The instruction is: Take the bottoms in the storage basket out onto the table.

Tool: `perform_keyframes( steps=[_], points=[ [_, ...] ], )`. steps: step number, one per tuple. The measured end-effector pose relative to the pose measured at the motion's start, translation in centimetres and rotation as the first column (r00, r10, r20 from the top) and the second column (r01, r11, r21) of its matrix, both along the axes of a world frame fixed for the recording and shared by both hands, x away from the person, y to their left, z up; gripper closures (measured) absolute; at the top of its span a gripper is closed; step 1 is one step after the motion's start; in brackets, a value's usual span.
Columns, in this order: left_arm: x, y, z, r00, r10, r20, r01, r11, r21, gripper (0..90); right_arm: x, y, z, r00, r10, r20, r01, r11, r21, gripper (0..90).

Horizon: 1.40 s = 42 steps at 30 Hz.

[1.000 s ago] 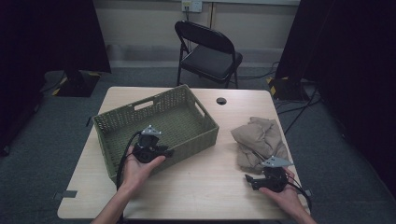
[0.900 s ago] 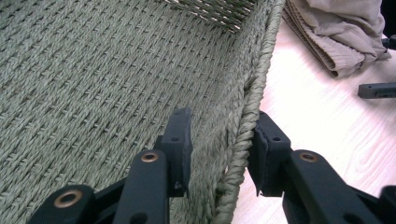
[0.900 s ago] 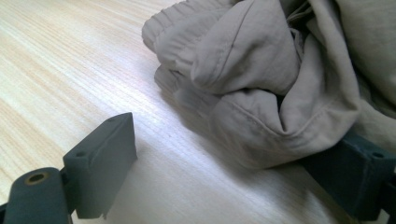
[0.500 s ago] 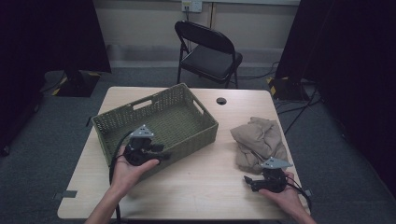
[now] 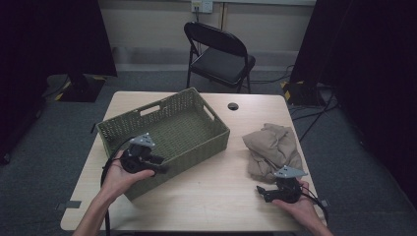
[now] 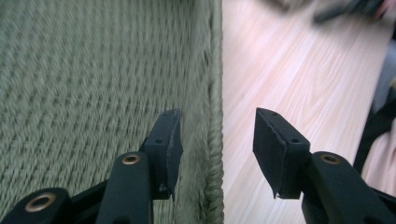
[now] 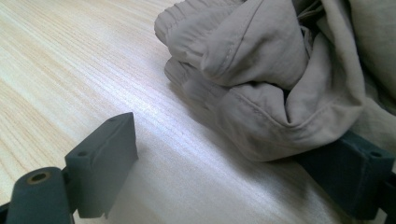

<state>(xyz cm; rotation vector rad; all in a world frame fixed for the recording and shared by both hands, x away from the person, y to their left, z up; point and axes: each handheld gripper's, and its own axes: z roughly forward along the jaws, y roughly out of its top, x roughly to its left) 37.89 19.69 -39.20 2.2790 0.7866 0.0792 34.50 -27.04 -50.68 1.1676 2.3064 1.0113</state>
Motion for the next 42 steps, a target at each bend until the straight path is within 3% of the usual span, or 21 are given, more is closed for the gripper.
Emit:
perform_keyframes(
  steps=[3, 7, 11, 21, 27, 31, 38, 42],
  points=[
    [0.5, -0.5, 0.0, 0.9999, 0.01, -0.003, -0.01, 0.9986, 0.051, 61.1, 0.0, 0.0, 0.0, 1.0, 0.0, 0.0, 0.0, 1.0, 0.0, 12.0],
    [1.2, -1.1, -0.2, 0.9995, -0.011, -0.029, 0.013, 0.9966, 0.081, 77.3, 0.0, 0.0, 0.0, 1.0, 0.001, -0.001, -0.001, 1.0, 0.0, 12.0],
    [1.8, -1.0, -0.3, 0.9961, -0.017, -0.086, 0.021, 0.9987, 0.045, 82.1, 0.1, 0.0, 0.0, 1.0, 0.003, -0.001, -0.003, 1.0, 0.0, 12.0],
    [0.9, -1.3, -0.4, 0.9955, 0.064, -0.07, -0.061, 0.9973, 0.04, 83.2, 0.2, 0.1, 0.0, 1.0, 0.003, -0.001, -0.003, 1.0, 0.001, 12.1],
    [0.9, -3.1, -0.3, 0.9964, 0.011, -0.084, -0.006, 0.9985, 0.054, 83.4, 0.3, 0.1, 0.0, 1.0, 0.005, 0.0, -0.005, 1.0, 0.002, 12.1],
    [0.8, -5.3, -0.2, 0.9947, -0.023, -0.1, 0.029, 0.9979, 0.058, 82.4, 0.3, 0.1, 0.0, 1.0, 0.005, 0.0, -0.005, 1.0, 0.002, 12.1],
    [0.2, -9.5, 0.1, 0.9823, -0.133, -0.132, 0.143, 0.9876, 0.065, 75.9, 0.3, 0.1, 0.0, 1.0, 0.006, 0.0, -0.006, 1.0, 0.002, 12.1],
    [-0.3, -10.8, 0.0, 0.9749, -0.168, -0.146, 0.174, 0.9844, 0.027, 71.3, 0.3, 0.1, 0.0, 1.0, 0.006, 0.0, -0.006, 1.0, 0.002, 12.1]
  ],
)
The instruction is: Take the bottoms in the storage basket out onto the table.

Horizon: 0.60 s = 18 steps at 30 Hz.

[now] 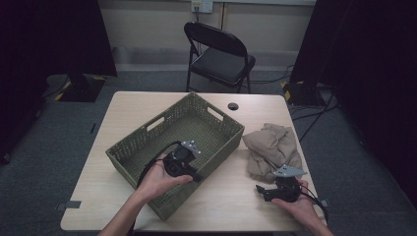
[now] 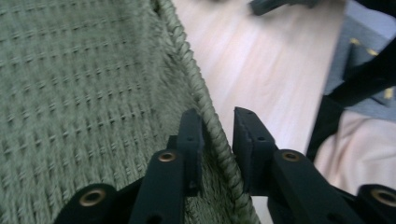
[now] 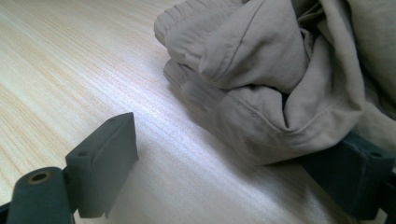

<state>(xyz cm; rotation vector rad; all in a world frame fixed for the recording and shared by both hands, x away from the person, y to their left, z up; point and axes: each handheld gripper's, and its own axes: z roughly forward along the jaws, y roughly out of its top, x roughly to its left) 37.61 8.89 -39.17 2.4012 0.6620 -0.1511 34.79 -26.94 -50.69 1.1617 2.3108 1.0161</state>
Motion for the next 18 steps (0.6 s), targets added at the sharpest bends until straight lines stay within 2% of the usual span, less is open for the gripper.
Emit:
perform_keyframes(
  steps=[2, 6, 9, 12, 13, 14, 16, 18],
  points=[
    [0.0, 0.0, 0.1, 0.9999, -0.012, 0.01, 0.012, 0.9999, -0.003, 66.2, 0.0, 0.0, 0.0, 1.0, 0.001, 0.0, -0.001, 1.0, -0.001, 12.1],
    [0.0, 1.0, 0.6, 0.9992, 0.0, 0.039, 0.002, 0.9989, -0.048, 57.8, 0.0, 0.0, 0.0, 1.0, 0.001, 0.0, -0.001, 1.0, 0.0, 12.1],
    [0.3, 2.0, 1.1, 0.9982, 0.022, 0.056, -0.016, 0.9956, -0.092, 56.3, 0.0, 0.0, 0.0, 1.0, 0.002, 0.0, -0.002, 1.0, 0.0, 12.1],
    [0.4, 2.9, 1.3, 0.997, 0.03, 0.072, -0.021, 0.9926, -0.119, 56.2, 0.0, 0.0, 0.0, 1.0, 0.003, 0.0, -0.003, 1.0, 0.0, 12.1],
    [0.4, 3.1, 1.4, 0.996, 0.032, 0.084, -0.021, 0.9923, -0.122, 56.6, 0.0, 0.0, 0.0, 1.0, 0.003, 0.0, -0.003, 1.0, 0.0, 12.1],
    [0.4, 3.4, 1.5, 0.9934, 0.048, 0.104, -0.037, 0.9936, -0.106, 58.0, 0.0, 0.0, 0.0, 1.0, 0.003, 0.0, -0.003, 1.0, 0.0, 12.1],
    [0.6, 4.1, 1.6, 0.9918, 0.073, 0.105, -0.061, 0.992, -0.111, 58.1, 0.0, 0.0, 0.0, 1.0, 0.004, 0.0, -0.004, 1.0, 0.0, 12.1],
    [0.7, 5.0, 1.8, 0.9899, 0.092, 0.108, -0.077, 0.9882, -0.132, 58.2, 0.0, 0.0, 0.0, 1.0, 0.004, 0.0, -0.004, 1.0, 0.0, 12.1]
  ],
)
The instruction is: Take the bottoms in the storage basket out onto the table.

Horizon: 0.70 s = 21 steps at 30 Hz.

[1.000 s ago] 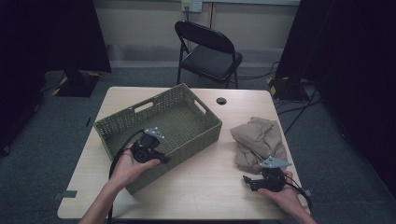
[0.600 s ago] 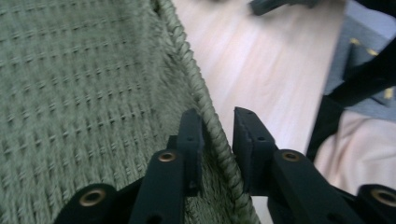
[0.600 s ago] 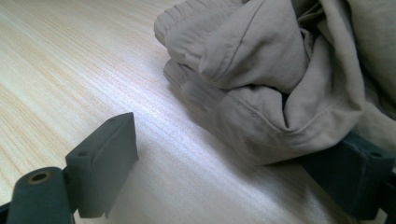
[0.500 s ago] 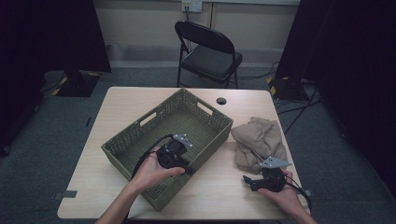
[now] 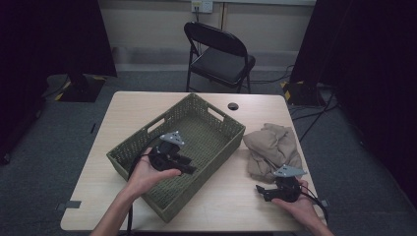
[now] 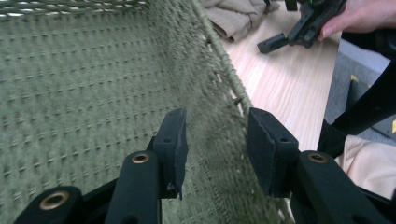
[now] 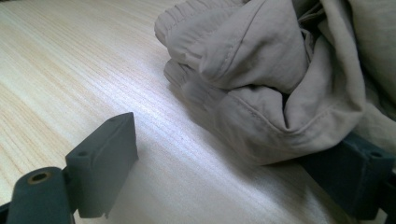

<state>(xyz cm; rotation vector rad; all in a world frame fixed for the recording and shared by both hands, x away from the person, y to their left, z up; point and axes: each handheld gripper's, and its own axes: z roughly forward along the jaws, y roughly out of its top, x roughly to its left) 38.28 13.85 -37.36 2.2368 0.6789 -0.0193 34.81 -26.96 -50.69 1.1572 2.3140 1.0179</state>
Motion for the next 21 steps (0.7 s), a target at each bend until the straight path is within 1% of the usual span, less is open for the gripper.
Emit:
perform_keyframes(
  steps=[2, 5, 7, 9, 10, 11, 12, 14, 15, 16, 17, 18, 20, 21],
  points=[
    [0.0, 0.9, 0.4, 0.9997, 0.017, 0.019, -0.017, 0.9998, 0.005, 58.6, 0.0, 0.0, 0.0, 1.0, 0.0, 0.0, 0.0, 1.0, 0.0, 12.1],
    [0.0, 2.6, 1.2, 0.9976, 0.04, 0.056, -0.04, 0.9992, -0.002, 58.3, 0.0, 0.0, 0.0, 1.0, 0.0, 0.0, 0.0, 1.0, 0.0, 12.1],
    [0.1, 4.1, 1.5, 0.9942, 0.072, 0.08, -0.071, 0.9974, -0.013, 57.2, 0.0, 0.0, 0.0, 1.0, 0.001, 0.0, -0.001, 1.0, 0.0, 12.1],
    [0.2, 5.6, 1.8, 0.9904, 0.088, 0.107, -0.087, 0.9961, -0.015, 56.8, 0.0, 0.0, 0.0, 1.0, 0.001, 0.0, -0.001, 1.0, 0.0, 12.1],
    [0.2, 6.4, 1.9, 0.9865, 0.115, 0.116, -0.116, 0.9933, -0.003, 56.7, 0.0, 0.0, 0.0, 1.0, 0.002, -0.001, -0.002, 1.0, -0.001, 12.1],
    [0.3, 7.1, 2.0, 0.9807, 0.14, 0.136, -0.144, 0.9894, 0.018, 56.1, 0.0, 0.0, 0.0, 1.0, 0.002, -0.001, -0.002, 1.0, 0.0, 12.1],
    [0.3, 7.9, 2.1, 0.9776, 0.157, 0.14, -0.162, 0.9865, 0.023, 54.8, 0.0, 0.0, 0.0, 1.0, 0.003, -0.001, -0.003, 1.0, -0.001, 12.1],
    [0.3, 9.3, 2.1, 0.9719, 0.189, 0.141, -0.193, 0.9811, 0.015, 54.6, 0.0, 0.0, 0.0, 1.0, 0.003, -0.001, -0.003, 1.0, -0.001, 12.1],
    [0.4, 9.9, 2.1, 0.967, 0.203, 0.154, -0.209, 0.9776, 0.024, 54.6, 0.0, 0.0, 0.0, 1.0, 0.003, -0.001, -0.003, 1.0, -0.001, 12.1],
    [0.4, 10.6, 2.2, 0.9567, 0.228, 0.181, -0.238, 0.9705, 0.035, 54.7, 0.0, 0.0, 0.0, 1.0, 0.003, -0.001, -0.003, 1.0, -0.001, 12.1],
    [0.4, 11.1, 2.4, 0.9431, 0.264, 0.202, -0.278, 0.9595, 0.044, 54.7, 0.0, 0.0, 0.0, 1.0, 0.004, -0.001, -0.004, 1.0, -0.001, 12.1],
    [0.5, 11.6, 2.5, 0.9336, 0.285, 0.217, -0.304, 0.9512, 0.055, 54.7, 0.0, 0.0, 0.0, 1.0, 0.005, -0.001, -0.005, 1.0, -0.001, 12.1],
    [0.7, 12.7, 2.7, 0.9246, 0.313, 0.217, -0.328, 0.9438, 0.038, 54.3, 0.0, 0.0, 0.0, 1.0, 0.006, -0.001, -0.006, 1.0, -0.001, 12.1],
    [0.8, 13.3, 2.6, 0.9168, 0.334, 0.218, -0.349, 0.9364, 0.032, 54.1, 0.1, 0.0, 0.0, 1.0, 0.007, -0.001, -0.007, 1.0, -0.001, 12.0]
  ],
)
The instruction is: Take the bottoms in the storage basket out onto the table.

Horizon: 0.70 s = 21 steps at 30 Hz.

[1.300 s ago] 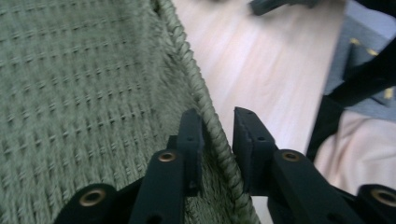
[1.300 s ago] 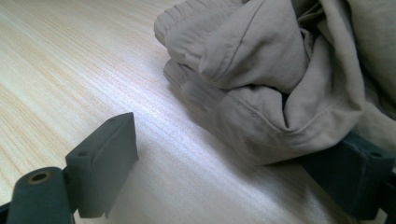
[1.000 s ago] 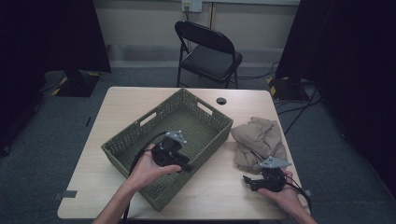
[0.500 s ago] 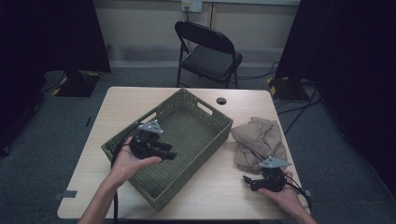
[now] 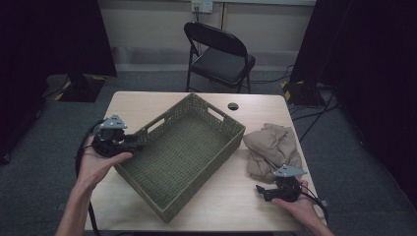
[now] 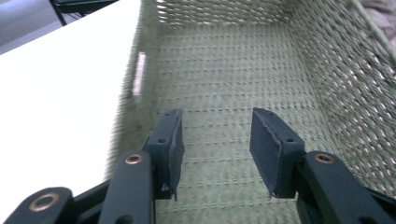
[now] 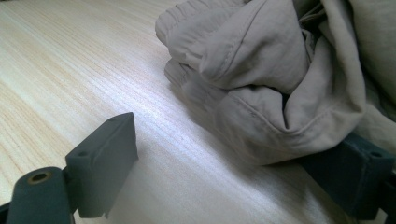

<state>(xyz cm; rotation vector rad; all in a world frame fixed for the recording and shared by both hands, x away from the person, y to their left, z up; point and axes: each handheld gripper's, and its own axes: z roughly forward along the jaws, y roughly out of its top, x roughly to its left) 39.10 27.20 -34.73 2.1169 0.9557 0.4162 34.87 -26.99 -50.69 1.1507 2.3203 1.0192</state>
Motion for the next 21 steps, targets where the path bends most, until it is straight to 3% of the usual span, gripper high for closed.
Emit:
perform_keyframes(
  steps=[2, 3, 4, 6, 8, 10, 12, 15, 21],
  points=[
    [0.2, 1.3, -0.4, 0.9993, 0.036, 0.013, -0.036, 0.9993, 0.01, 53.5, 0.0, 0.0, 0.0, 1.0, 0.0, 0.0, 0.0, 1.0, 0.0, 12.0],
    [0.2, 2.0, -0.7, 0.9982, 0.059, 0.013, -0.059, 0.9982, -0.01, 53.5, 0.0, 0.0, 0.0, 1.0, 0.001, 0.0, -0.001, 1.0, 0.0, 12.1],
    [0.3, 2.7, -1.1, 0.9975, 0.07, 0.007, -0.07, 0.9973, -0.024, 55.1, 0.0, 0.0, 0.0, 1.0, 0.001, 0.0, -0.001, 1.0, 0.0, 12.1],
    [0.5, 3.6, -1.9, 0.995, 0.1, -0.006, -0.1, 0.9949, -0.012, 57.1, 0.0, 0.0, 0.0, 1.0, 0.003, 0.0, -0.003, 1.0, -0.001, 12.1],
    [0.8, 4.3, -2.7, 0.9942, 0.104, -0.029, -0.105, 0.9927, -0.058, 57.5, 0.0, 0.0, 0.0, 1.0, 0.004, 0.0, -0.004, 1.0, 0.0, 12.1],
    [1.2, 4.5, -3.3, 0.992, 0.121, -0.038, -0.122, 0.9922, -0.026, 58.1, 0.0, 0.0, 0.0, 1.0, 0.005, -0.001, -0.005, 1.0, -0.001, 12.1],
    [1.6, 4.7, -3.8, 0.9913, 0.122, -0.05, -0.123, 0.9917, -0.036, 59.9, 0.0, 0.0, 0.0, 1.0, 0.005, -0.001, -0.005, 1.0, -0.001, 12.1],
    [2.0, 4.4, -4.4, 0.9896, 0.132, -0.057, -0.132, 0.9912, 0.007, 61.5, 0.0, 0.0, 0.0, 1.0, 0.005, -0.001, -0.005, 1.0, 0.0, 12.1],
    [2.8, 4.5, -5.8, 0.9862, 0.125, -0.109, -0.126, 0.9921, 0.001, 70.6, 0.0, 0.0, 0.0, 1.0, 0.005, -0.001, -0.005, 1.0, 0.0, 12.1]
  ],
)
